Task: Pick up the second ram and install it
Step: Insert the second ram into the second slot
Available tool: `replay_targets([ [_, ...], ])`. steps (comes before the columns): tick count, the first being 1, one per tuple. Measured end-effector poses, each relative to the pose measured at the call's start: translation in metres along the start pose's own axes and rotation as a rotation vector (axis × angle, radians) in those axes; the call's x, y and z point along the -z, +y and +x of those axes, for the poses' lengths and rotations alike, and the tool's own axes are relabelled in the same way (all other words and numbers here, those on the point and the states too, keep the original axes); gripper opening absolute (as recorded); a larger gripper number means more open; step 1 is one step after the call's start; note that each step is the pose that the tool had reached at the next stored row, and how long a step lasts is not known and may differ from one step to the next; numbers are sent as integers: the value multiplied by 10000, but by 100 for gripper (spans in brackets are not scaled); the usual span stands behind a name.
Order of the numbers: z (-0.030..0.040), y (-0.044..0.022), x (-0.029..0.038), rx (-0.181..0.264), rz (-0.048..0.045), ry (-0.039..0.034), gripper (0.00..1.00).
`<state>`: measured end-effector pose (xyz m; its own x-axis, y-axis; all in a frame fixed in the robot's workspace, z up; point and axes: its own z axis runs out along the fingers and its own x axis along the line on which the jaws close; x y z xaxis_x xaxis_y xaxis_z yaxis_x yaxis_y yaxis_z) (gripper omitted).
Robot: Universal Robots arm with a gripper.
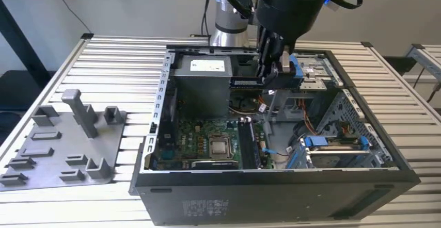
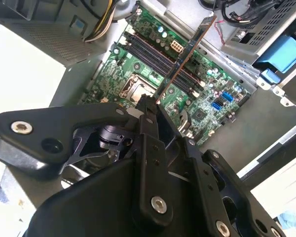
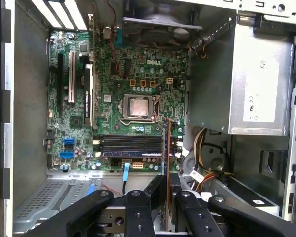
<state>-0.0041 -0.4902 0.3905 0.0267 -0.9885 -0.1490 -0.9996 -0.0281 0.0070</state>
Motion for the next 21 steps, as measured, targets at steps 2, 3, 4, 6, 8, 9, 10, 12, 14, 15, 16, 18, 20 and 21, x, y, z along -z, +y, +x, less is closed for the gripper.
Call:
replay_targets([
  [2,0,0,0,0,0,0,17],
  [3,0,0,0,-1,0,0,17],
  [4,0,0,0,-1,0,0,17],
  [6,0,0,0,-5,1,4,17],
  [8,0,0,-1,-71,11,7,17],
  [9,0,0,-1,-142,21,7,17],
  [10,0,0,-2,-227,34,7,17],
  [12,0,0,-5,-419,63,7,17],
  [14,1,0,-9,-677,102,4,17],
  [15,1,0,-10,-831,125,4,17],
  [16,1,-1,-12,-968,146,3,17],
  [18,2,0,-15,-1211,183,5,17],
  [20,2,0,-17,-1436,217,8,17],
  [21,2,0,-19,-1550,233,8,17],
])
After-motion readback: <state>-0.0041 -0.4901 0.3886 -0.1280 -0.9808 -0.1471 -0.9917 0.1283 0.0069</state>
